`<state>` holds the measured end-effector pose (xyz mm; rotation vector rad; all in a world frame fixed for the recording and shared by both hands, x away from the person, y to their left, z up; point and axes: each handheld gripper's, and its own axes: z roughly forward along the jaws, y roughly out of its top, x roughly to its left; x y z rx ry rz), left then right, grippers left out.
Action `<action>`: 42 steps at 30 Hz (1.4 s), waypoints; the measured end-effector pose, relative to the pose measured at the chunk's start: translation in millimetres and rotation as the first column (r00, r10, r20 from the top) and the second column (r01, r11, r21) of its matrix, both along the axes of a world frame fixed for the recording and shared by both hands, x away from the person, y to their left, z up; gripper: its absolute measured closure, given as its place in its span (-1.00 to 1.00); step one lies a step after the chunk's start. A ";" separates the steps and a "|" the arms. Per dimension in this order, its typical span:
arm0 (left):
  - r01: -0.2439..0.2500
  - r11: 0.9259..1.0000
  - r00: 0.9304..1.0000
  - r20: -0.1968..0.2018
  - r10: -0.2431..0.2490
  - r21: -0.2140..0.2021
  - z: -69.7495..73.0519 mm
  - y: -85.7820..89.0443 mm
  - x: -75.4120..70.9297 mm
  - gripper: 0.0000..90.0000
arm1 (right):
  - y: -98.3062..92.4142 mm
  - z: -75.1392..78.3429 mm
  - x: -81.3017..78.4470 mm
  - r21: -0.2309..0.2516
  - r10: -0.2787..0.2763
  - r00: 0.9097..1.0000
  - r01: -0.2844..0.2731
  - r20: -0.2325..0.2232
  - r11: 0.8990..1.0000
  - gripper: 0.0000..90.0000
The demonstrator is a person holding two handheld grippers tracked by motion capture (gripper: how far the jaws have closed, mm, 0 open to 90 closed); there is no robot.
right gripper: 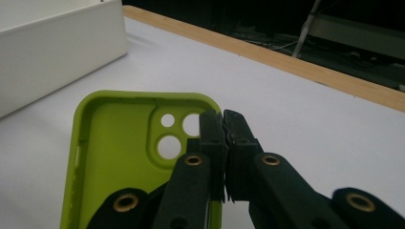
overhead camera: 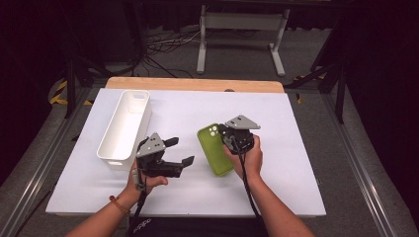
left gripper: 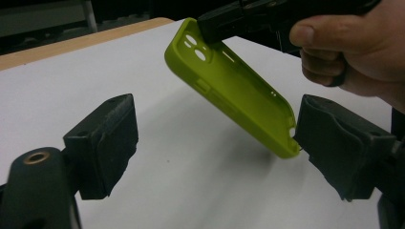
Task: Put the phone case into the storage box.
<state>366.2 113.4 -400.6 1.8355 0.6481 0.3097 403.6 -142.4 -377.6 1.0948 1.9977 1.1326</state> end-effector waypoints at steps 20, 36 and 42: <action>-0.016 0.993 0.994 -0.105 0.004 -0.120 -4.2 -10.8 24.8 0.24 | 14.4 3.5 -34.0 0.024 0.025 0.967 -0.032 0.252 0.999 0.95; -0.037 0.984 0.997 -0.074 0.025 -0.173 -2.4 -2.1 20.8 0.69 | 23.0 -5.0 -48.1 0.024 0.072 0.956 -0.083 0.284 0.996 0.94; -0.035 0.987 0.999 -0.045 0.028 -0.159 -0.8 0.8 19.3 0.72 | 27.8 -5.8 -53.3 0.010 0.114 0.948 -0.122 0.298 0.992 1.00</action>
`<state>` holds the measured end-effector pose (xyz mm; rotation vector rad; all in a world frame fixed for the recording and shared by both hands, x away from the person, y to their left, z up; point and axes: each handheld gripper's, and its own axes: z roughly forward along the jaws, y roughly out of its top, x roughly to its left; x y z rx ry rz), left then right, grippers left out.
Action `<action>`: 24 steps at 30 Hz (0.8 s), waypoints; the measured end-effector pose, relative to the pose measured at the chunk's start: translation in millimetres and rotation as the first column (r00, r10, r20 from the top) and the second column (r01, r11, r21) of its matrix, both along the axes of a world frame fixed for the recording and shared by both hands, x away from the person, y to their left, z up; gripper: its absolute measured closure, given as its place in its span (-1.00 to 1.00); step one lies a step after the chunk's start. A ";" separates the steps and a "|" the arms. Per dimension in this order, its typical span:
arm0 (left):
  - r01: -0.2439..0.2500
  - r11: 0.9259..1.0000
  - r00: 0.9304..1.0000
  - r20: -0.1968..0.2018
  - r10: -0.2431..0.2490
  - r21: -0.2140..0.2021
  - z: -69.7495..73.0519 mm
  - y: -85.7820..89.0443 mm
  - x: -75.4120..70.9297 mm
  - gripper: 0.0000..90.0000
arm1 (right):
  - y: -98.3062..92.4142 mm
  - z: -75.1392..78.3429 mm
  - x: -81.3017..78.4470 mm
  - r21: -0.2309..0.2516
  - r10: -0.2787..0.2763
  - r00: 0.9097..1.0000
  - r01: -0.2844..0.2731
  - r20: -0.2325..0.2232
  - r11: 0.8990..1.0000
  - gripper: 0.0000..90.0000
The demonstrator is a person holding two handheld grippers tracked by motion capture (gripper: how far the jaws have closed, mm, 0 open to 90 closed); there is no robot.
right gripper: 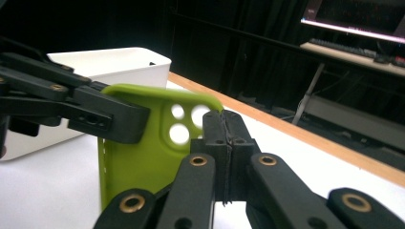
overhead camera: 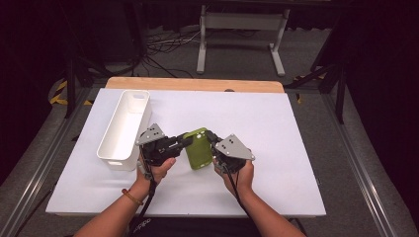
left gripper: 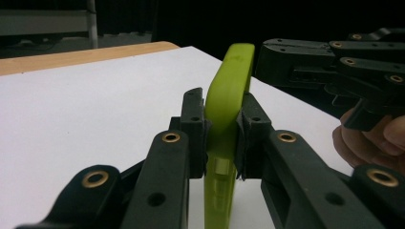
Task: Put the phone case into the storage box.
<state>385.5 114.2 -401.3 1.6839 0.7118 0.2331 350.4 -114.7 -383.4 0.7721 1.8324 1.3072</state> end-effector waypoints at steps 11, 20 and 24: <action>-0.009 1.000 0.998 0.061 0.008 0.016 6.1 3.6 -4.7 0.73 | -2.0 2.1 -4.9 0.004 0.034 0.999 -0.034 0.001 0.999 0.80; -0.012 1.000 0.995 0.095 0.009 0.027 12.1 9.8 -6.7 0.73 | -19.0 4.0 -6.4 0.002 0.044 0.999 -0.044 -0.020 0.999 0.52; -0.014 1.000 0.994 0.112 0.011 0.027 15.1 11.8 -8.4 0.73 | -24.2 2.5 -7.6 -0.010 0.046 0.998 -0.046 -0.031 0.999 0.40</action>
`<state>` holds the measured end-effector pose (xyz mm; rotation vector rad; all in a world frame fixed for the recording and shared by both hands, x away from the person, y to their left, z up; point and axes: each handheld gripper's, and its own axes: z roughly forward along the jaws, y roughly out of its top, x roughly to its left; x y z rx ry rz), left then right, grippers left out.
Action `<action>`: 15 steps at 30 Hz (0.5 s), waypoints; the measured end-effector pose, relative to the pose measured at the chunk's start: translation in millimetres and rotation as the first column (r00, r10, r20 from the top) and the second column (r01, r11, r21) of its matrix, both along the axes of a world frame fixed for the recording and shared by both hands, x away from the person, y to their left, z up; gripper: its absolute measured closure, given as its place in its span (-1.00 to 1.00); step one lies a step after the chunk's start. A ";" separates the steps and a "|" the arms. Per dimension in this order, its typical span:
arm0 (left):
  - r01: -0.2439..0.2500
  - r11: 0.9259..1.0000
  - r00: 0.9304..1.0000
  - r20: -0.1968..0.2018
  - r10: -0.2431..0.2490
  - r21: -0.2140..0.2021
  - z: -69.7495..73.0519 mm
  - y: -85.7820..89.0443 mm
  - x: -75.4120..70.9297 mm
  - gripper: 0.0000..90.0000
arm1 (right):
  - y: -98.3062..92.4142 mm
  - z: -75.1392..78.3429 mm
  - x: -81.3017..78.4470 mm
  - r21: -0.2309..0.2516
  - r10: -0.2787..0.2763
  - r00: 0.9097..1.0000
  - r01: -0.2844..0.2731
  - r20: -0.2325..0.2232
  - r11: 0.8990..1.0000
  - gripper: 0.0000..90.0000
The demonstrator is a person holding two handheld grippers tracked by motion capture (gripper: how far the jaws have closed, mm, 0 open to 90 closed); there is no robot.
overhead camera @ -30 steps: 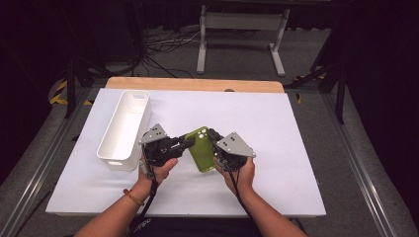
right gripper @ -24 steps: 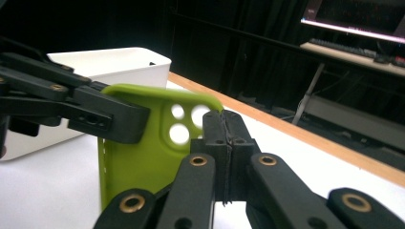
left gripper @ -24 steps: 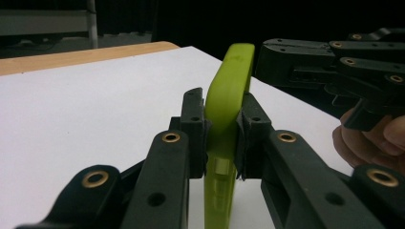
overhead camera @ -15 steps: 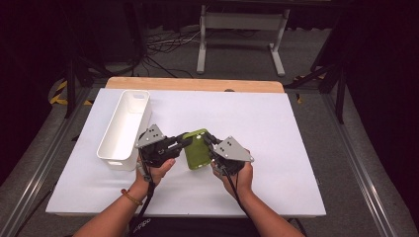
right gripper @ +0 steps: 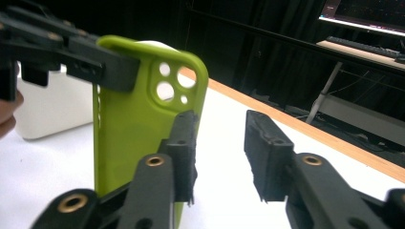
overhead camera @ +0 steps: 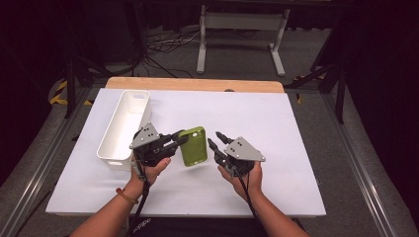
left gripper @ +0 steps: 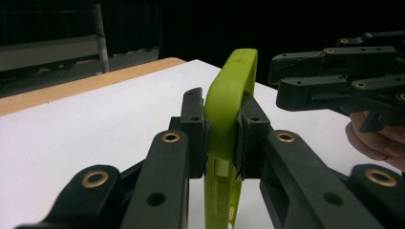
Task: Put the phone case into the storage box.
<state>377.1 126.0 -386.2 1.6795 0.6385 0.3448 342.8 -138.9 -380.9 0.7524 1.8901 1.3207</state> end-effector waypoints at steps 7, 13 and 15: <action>0.001 1.000 1.000 0.031 -0.001 0.015 6.9 5.6 -2.7 0.73 | -18.6 -2.0 -7.5 -0.063 0.019 1.000 -0.019 -0.012 0.998 0.13; -0.001 1.000 0.999 0.045 0.001 0.015 11.1 9.1 -4.3 0.73 | -41.1 -8.1 -12.0 -0.106 -0.016 1.000 0.015 -0.016 0.994 0.05; -0.003 1.000 0.998 0.055 0.002 0.018 12.7 11.5 -4.2 0.73 | -48.0 -10.7 -12.5 -0.100 -0.030 0.999 0.028 -0.019 0.995 0.04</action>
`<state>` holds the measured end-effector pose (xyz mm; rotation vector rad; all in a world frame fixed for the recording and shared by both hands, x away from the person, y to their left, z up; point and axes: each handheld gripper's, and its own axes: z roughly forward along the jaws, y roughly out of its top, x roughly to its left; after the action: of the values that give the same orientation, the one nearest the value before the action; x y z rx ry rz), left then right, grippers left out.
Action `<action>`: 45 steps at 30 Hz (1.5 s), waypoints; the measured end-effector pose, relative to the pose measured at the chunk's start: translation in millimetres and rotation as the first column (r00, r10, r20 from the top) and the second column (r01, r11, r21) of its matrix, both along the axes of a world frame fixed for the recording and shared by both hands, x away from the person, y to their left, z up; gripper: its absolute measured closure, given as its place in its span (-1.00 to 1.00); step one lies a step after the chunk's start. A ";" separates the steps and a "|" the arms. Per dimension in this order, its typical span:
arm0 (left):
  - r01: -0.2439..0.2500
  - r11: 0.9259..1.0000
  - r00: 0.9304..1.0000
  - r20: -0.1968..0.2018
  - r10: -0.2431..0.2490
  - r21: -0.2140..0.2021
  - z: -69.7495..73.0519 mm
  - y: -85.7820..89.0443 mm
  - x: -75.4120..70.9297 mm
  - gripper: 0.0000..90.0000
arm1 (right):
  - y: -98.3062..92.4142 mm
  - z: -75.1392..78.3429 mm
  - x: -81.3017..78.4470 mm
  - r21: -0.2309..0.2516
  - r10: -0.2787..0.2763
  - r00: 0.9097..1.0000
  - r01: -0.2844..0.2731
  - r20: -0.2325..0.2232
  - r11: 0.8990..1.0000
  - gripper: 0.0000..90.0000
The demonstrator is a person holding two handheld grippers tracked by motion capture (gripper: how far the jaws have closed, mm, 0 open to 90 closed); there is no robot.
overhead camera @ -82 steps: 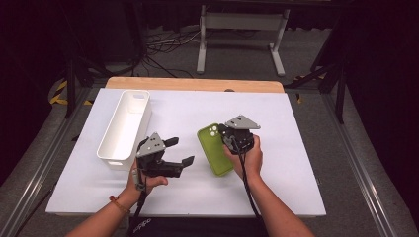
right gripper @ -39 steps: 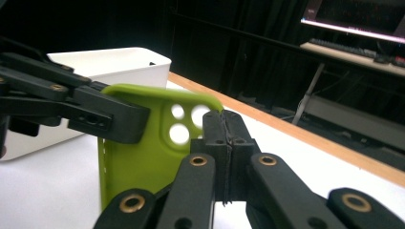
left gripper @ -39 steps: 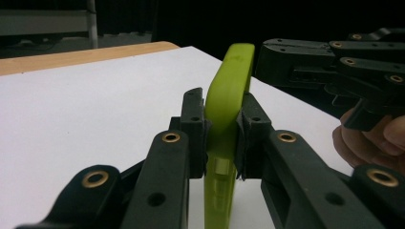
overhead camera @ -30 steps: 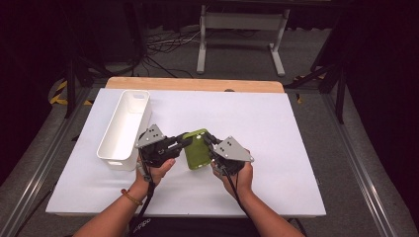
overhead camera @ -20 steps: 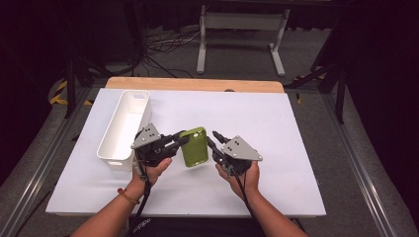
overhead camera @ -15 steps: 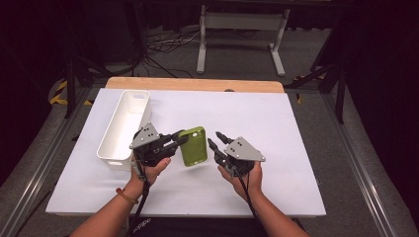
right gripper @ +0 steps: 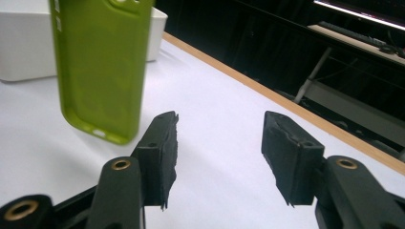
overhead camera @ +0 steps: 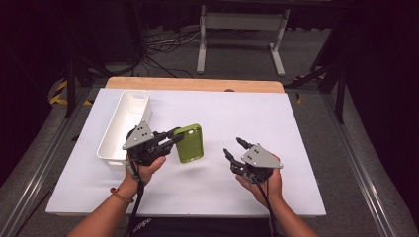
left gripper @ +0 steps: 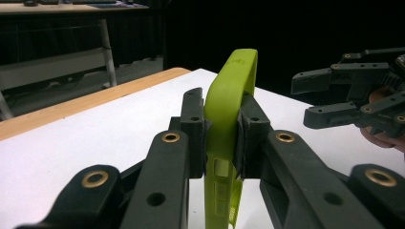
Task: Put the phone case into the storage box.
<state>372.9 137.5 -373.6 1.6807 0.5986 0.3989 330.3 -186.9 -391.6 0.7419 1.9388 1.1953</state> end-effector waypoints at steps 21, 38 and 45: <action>0.018 1.000 0.999 0.044 -0.017 -0.002 13.4 19.9 -0.1 0.73 | -20.0 -23.1 -16.2 -0.041 0.081 0.997 -0.081 0.000 0.996 -0.44; 0.007 1.000 0.997 0.080 -0.008 0.010 21.9 34.9 2.6 0.72 | -25.7 -34.4 -13.7 -0.059 0.068 0.997 -0.069 -0.022 0.996 -0.58; 0.002 1.000 0.996 0.091 -0.003 0.011 26.1 42.8 2.6 0.72 | -25.7 -35.4 -12.5 -0.074 0.060 0.998 -0.061 -0.020 0.995 -0.60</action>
<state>375.5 180.3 -347.5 1.6636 0.5281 0.4754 317.8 -212.6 -427.0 0.6616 2.0220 1.1492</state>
